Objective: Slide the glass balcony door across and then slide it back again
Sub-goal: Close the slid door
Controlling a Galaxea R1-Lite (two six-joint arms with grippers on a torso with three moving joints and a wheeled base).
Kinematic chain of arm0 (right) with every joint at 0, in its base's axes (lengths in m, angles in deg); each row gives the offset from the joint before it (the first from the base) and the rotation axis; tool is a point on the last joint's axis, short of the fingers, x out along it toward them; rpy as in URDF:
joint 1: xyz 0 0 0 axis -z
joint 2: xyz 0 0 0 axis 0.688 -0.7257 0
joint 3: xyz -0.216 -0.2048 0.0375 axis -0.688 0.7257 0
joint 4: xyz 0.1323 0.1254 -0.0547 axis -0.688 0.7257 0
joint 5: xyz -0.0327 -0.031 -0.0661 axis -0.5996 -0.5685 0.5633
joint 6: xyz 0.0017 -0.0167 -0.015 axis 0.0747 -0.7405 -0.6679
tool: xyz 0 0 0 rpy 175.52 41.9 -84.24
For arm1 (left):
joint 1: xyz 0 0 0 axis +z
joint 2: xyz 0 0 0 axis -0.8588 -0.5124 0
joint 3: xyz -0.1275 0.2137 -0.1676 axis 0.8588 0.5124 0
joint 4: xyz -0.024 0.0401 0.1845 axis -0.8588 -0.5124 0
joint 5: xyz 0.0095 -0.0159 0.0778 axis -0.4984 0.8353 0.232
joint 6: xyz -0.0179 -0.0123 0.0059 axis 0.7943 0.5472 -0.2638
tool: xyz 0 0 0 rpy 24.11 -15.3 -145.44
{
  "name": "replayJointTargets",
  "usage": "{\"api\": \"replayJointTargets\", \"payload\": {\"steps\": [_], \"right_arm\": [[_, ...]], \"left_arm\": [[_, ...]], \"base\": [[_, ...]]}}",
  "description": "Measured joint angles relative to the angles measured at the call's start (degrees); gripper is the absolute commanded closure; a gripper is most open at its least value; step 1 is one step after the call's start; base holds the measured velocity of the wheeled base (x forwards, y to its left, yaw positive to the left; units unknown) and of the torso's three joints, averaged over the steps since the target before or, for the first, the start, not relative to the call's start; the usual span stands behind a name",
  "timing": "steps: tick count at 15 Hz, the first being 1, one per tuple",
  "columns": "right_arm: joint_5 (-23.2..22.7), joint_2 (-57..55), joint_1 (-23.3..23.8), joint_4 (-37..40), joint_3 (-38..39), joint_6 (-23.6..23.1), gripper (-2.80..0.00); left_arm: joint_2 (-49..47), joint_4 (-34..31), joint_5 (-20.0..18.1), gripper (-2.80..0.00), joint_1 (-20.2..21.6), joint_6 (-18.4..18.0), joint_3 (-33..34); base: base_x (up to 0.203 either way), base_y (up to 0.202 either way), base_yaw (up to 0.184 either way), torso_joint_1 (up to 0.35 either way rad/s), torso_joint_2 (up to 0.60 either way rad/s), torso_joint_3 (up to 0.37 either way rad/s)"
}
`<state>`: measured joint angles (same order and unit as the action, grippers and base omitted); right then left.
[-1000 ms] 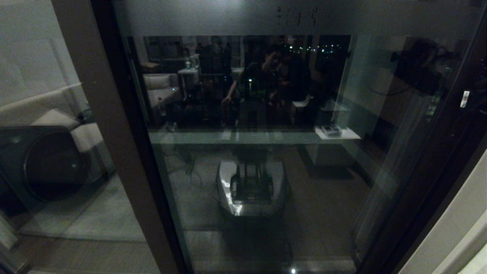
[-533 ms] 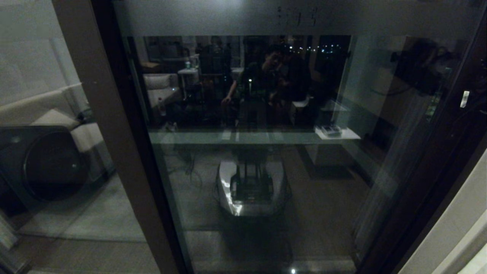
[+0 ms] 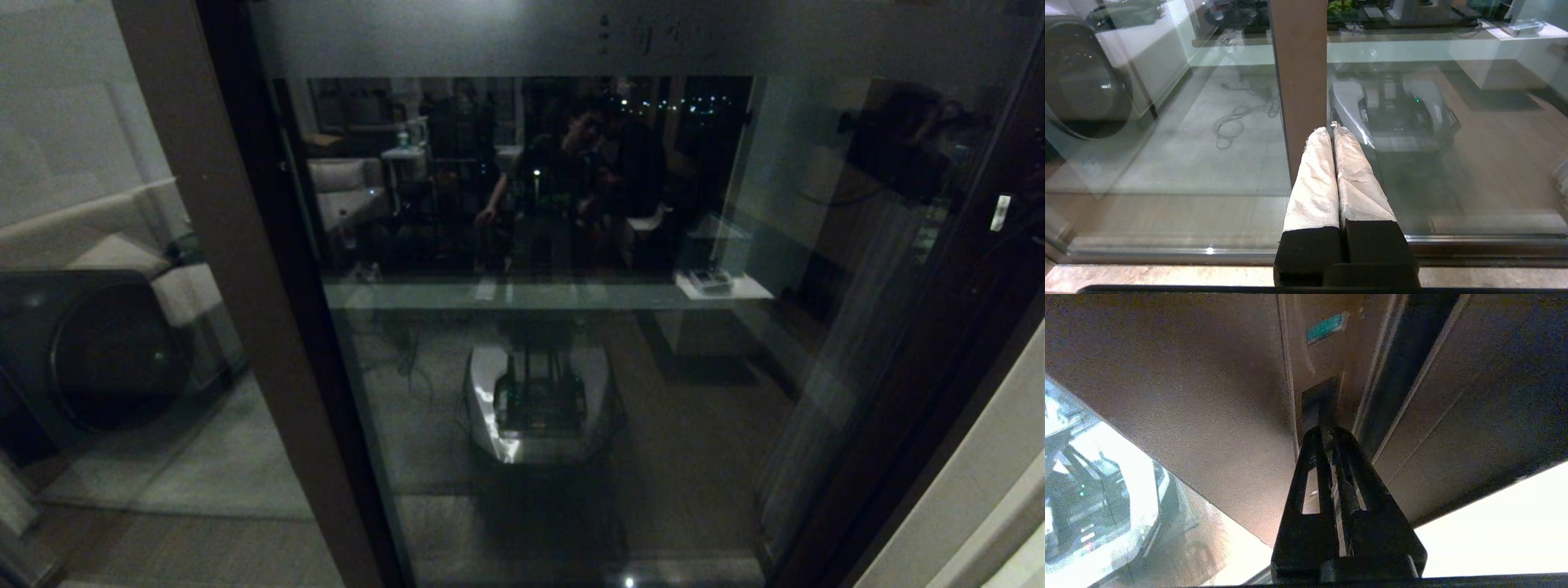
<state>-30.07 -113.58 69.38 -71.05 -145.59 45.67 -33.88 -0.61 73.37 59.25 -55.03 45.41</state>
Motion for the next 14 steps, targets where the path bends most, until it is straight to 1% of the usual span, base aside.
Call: {"api": "replayJointTargets", "payload": {"steps": [5,9,10,14], "right_arm": [[-0.05,0.02,0.02,-0.05,0.02,0.03,0.0],[-0.48,1.55,0.17,-0.09,1.45,0.12,0.0],[-1.29,2.43,0.39,-0.31,2.47,0.12,0.0],[-7.07,8.17,0.57,-0.08,9.12,0.07,0.0]], "left_arm": [[0.0,-0.02,0.01,0.0,0.0,0.0,0.0],[0.0,0.0,0.02,0.0,0.0,0.01,0.0],[0.0,-0.02,0.01,0.0,0.0,0.01,0.0],[0.0,0.0,0.01,0.0,0.0,0.0,0.0]], "base": [[0.0,0.0,0.0,0.0,0.0,0.0],[0.0,0.0,0.0,0.0,0.0,0.0],[0.0,0.0,0.0,0.0,0.0,0.0],[0.0,0.0,0.0,0.0,0.0,0.0]]}}
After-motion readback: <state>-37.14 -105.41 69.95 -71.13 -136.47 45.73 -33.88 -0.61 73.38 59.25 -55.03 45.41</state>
